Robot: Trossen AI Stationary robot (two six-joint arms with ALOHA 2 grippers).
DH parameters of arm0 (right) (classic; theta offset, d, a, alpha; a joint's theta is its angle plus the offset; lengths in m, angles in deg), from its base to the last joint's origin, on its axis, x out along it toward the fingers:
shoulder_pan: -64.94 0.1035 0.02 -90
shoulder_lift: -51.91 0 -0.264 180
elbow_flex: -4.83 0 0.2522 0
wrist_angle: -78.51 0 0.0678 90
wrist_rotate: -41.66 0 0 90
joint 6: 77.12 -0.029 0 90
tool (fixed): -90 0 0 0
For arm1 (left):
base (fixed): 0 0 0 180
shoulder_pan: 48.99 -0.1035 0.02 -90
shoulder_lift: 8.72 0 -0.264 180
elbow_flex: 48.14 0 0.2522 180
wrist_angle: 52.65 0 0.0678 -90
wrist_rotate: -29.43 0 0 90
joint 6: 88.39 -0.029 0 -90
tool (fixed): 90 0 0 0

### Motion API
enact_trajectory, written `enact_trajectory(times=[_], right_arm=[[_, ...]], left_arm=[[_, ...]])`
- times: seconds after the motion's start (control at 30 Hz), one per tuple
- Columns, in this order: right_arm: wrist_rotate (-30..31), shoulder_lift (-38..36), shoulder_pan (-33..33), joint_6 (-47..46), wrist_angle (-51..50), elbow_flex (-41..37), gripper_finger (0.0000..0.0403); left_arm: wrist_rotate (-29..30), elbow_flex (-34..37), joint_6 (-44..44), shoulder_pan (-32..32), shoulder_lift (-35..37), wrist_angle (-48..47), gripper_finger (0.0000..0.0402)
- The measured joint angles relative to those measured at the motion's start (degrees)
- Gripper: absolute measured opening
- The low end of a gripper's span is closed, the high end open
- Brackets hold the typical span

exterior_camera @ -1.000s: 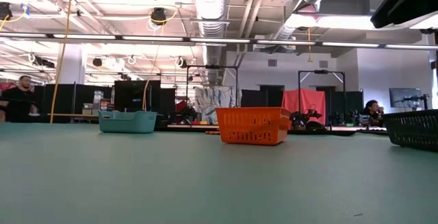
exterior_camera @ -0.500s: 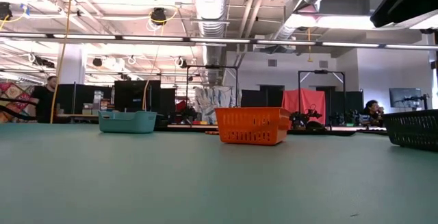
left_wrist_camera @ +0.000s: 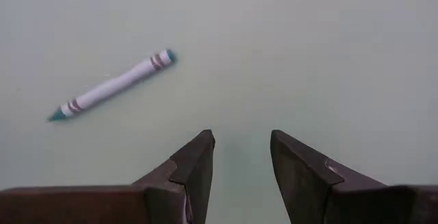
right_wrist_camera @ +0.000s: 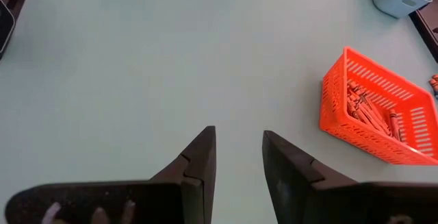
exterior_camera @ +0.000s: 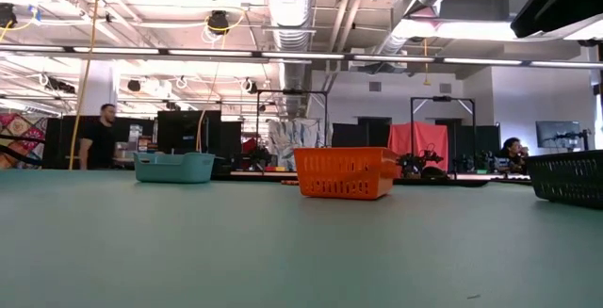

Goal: Sort crayons
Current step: Put the blue crayon into the blue bin

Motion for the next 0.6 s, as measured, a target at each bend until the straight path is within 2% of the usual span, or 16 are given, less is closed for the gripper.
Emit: enact_trajectory(times=[0.13, 0.23, 0.43, 0.6], right_arm=[[0.0, 0.0, 0.0, 0.0, 0.0, 0.0, 0.0118], [0.0, 0.0, 0.0, 0.1, 0.0, 0.0, 0.0118], [0.0, 0.0, -1.3, 0.2, 0.7, 0.0, 0.0118], [-2.8, 0.0, -3.3, 5.3, 5.7, 0.0, 0.0118]], left_arm=[[0.9, -0.3, -0.2, 0.0, 0.0, -0.8, 0.0137], [1.3, -0.3, -3.9, -0.1, 0.1, -2.2, 0.0137], [1.6, -0.4, -16.8, -2.6, 0.1, -11.9, 0.0137], [-2.9, -0.4, -36.6, -6.5, 0.1, -15.4, 0.0137]])
